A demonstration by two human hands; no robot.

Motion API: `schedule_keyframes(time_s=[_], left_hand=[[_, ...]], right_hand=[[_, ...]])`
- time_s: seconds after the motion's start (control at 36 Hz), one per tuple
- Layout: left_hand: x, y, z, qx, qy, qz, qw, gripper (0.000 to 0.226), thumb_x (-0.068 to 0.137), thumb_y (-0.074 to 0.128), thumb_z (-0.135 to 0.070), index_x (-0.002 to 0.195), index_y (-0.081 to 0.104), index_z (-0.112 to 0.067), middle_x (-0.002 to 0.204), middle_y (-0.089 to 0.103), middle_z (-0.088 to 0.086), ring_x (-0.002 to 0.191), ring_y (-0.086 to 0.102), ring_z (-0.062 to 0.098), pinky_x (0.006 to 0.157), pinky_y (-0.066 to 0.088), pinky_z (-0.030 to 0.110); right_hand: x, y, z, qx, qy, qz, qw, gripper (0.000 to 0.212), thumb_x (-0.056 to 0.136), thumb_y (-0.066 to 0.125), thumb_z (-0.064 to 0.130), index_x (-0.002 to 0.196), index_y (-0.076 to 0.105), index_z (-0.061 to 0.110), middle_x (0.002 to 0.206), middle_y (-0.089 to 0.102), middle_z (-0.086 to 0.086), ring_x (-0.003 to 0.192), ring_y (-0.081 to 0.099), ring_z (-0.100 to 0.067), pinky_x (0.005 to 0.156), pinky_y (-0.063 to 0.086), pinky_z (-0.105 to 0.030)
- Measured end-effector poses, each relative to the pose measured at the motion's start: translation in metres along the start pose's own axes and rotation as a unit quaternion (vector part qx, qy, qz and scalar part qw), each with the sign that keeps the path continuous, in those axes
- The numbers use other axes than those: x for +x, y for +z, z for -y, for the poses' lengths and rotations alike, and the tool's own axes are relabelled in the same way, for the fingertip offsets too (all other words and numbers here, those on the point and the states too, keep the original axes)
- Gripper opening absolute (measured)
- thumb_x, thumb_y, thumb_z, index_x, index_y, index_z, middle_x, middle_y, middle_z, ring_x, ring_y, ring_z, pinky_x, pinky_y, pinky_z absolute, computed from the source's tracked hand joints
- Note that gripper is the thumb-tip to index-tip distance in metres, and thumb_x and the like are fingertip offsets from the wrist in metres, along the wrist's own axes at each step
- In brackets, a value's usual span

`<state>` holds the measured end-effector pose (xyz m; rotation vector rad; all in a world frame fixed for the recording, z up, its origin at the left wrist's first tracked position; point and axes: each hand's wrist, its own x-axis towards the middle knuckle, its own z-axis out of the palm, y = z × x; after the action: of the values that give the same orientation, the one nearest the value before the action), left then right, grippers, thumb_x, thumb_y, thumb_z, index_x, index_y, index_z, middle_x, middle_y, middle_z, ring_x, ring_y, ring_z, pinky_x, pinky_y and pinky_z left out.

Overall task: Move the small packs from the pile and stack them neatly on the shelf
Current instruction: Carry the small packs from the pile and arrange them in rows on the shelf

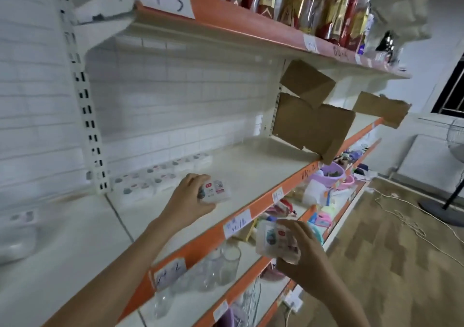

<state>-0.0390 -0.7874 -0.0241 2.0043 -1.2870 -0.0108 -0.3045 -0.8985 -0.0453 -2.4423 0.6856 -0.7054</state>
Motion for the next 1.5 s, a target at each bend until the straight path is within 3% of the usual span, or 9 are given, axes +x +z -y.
schedule_keyframes(time_s=[0.19,0.39,0.58,0.72,0.94,1.08,1.25,1.42,1.5], left_hand=[[0.069,0.013,0.035,0.045,-0.058,-0.018,0.997,0.069,0.076,0.073,-0.026,0.136,0.041,-0.012,0.13,0.036,0.004,0.117,0.041,0.016,0.094,0.029,0.017],[0.106,0.015,0.068,0.109,-0.121,-0.031,0.986,0.071,0.077,0.072,-0.032,0.138,0.04,-0.014,0.128,0.031,0.002,0.099,0.046,0.011,0.093,0.035,0.018],[0.116,0.015,0.092,0.317,-0.153,0.018,0.936,0.092,0.063,0.032,-0.08,0.136,0.045,-0.025,0.131,0.043,-0.001,0.124,0.036,0.023,0.105,0.02,0.031],[0.116,0.02,0.09,0.314,-0.182,-0.004,0.932,0.056,0.081,0.059,-0.053,0.13,0.052,-0.026,0.131,0.039,0.005,0.124,0.033,0.024,0.104,0.015,0.031],[0.117,0.033,0.082,0.299,-0.262,-0.028,0.917,0.052,0.086,0.059,-0.043,0.134,0.047,-0.027,0.135,0.038,0.0,0.125,0.035,0.02,0.107,0.019,0.03],[0.117,0.038,0.079,0.29,-0.302,-0.043,0.907,0.053,0.085,0.059,-0.042,0.135,0.046,-0.03,0.13,0.043,-0.004,0.122,0.038,0.018,0.105,0.027,0.031],[0.119,0.039,0.077,0.291,-0.325,-0.03,0.899,0.055,0.086,0.058,-0.042,0.138,0.043,-0.029,0.131,0.041,-0.002,0.122,0.036,0.019,0.103,0.033,0.035],[0.123,0.037,0.074,0.301,-0.329,-0.01,0.895,0.056,0.087,0.057,-0.04,0.139,0.04,-0.028,0.133,0.039,-0.003,0.123,0.035,0.019,0.102,0.034,0.035],[0.124,0.036,0.071,0.307,-0.327,-0.001,0.894,0.056,0.089,0.056,-0.039,0.14,0.039,-0.027,0.134,0.038,-0.002,0.124,0.034,0.019,0.101,0.034,0.035]], right_hand=[[0.114,-0.003,-0.028,-0.029,-0.06,0.004,0.998,0.071,0.068,0.078,0.015,0.131,0.045,0.021,0.127,0.039,0.007,0.11,0.04,-0.008,0.084,0.043,-0.015],[0.216,0.022,-0.043,-0.022,-0.096,0.066,0.993,0.072,0.068,0.074,0.02,0.134,0.043,0.019,0.128,0.041,-0.001,0.113,0.041,-0.019,0.091,0.044,-0.029],[0.301,0.061,-0.056,-0.002,-0.145,0.145,0.979,0.07,0.069,0.071,0.026,0.132,0.043,0.018,0.127,0.042,-0.001,0.117,0.035,-0.021,0.091,0.028,-0.021],[0.346,0.098,-0.058,0.004,-0.176,0.231,0.957,0.077,0.062,0.062,0.039,0.133,0.042,0.017,0.13,0.04,-0.001,0.122,0.033,-0.021,0.091,0.019,-0.016],[0.372,0.142,-0.054,0.059,-0.196,0.333,0.92,0.07,0.07,0.064,0.027,0.135,0.038,0.018,0.129,0.039,-0.002,0.127,0.037,-0.025,0.092,0.038,-0.021],[0.379,0.155,-0.068,0.059,-0.261,0.312,0.912,0.06,0.073,0.068,0.042,0.125,0.047,0.022,0.145,0.028,-0.003,0.141,0.011,-0.023,0.09,0.003,0.0],[0.388,0.166,-0.076,0.078,-0.27,0.301,0.911,0.053,0.077,0.072,0.037,0.124,0.052,0.022,0.144,0.035,-0.004,0.138,0.02,-0.022,0.088,0.002,0.003],[0.391,0.169,-0.074,0.057,-0.264,0.294,0.917,0.076,0.06,0.06,0.066,0.12,0.057,0.019,0.136,0.044,-0.004,0.127,0.038,-0.027,0.098,0.019,-0.018],[0.391,0.167,-0.071,0.048,-0.264,0.292,0.918,0.06,0.072,0.075,0.042,0.122,0.055,0.017,0.137,0.042,-0.006,0.126,0.036,-0.03,0.104,0.023,-0.026]])
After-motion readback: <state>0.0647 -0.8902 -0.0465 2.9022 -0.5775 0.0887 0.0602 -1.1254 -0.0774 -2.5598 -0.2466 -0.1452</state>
